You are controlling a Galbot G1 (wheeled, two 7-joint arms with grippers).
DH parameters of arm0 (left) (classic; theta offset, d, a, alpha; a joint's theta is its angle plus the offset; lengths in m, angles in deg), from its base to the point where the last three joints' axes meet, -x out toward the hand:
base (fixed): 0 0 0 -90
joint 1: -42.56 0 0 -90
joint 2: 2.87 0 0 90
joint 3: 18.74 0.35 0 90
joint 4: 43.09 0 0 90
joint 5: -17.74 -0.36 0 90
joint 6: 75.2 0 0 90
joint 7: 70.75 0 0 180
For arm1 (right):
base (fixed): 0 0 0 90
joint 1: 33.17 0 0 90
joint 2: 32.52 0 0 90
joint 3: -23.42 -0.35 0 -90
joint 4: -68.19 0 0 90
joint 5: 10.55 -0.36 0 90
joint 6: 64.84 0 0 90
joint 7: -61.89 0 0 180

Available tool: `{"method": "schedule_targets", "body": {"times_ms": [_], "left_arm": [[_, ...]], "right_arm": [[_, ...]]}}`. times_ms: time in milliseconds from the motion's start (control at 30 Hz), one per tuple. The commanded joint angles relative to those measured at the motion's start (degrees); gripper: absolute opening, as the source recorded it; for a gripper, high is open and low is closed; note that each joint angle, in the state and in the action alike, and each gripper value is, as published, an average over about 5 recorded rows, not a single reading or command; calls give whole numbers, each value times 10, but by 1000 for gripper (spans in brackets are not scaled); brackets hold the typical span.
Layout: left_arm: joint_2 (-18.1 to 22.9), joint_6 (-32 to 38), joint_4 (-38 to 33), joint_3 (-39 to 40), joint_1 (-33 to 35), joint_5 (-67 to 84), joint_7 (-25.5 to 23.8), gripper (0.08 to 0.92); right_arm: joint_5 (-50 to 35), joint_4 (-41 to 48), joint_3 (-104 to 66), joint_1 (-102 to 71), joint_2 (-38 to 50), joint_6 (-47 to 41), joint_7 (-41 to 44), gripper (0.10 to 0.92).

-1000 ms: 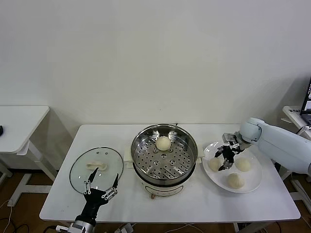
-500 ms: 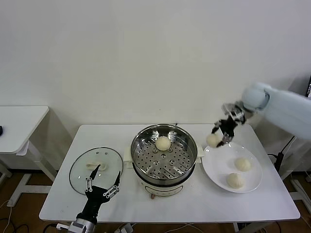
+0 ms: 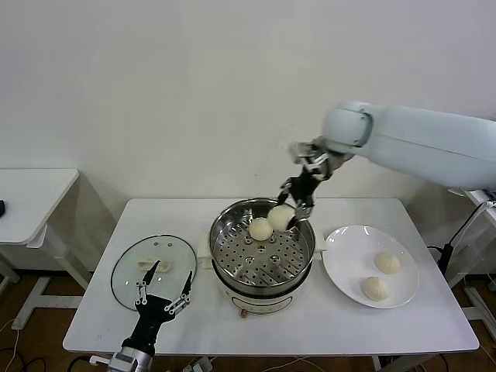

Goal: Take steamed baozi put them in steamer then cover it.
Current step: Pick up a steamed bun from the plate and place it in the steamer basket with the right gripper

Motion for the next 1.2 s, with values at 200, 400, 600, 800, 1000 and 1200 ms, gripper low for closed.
{"method": "schedule_targets", "body": {"times_ms": [200,400,600,800,1000,1200], "left_arm": [[1,4,7,1,-3,0,2,823],[-2,7,11,-1,-3,1,3,823],[-5,8,11,-3,-2,4,4,823],[-5,10,13,-6,-1,5,4,823],[-4,10,12,-7,0,5,5,823],[-2,8,9,-4,0,4,5,823]], "right_arm": [[-36,25,42,-42,-141,-39,-100,687],[-22,50,43,-66,-165,-43,-104,691],[-18,75,40,-93,-176,-44,-110,691],[-9,74,38,-101,-174,-44,-110,726],[14,37,24,-68,-139,-43,-87,817],[72,-34,-7,11,-10,-24,5,822]]}}
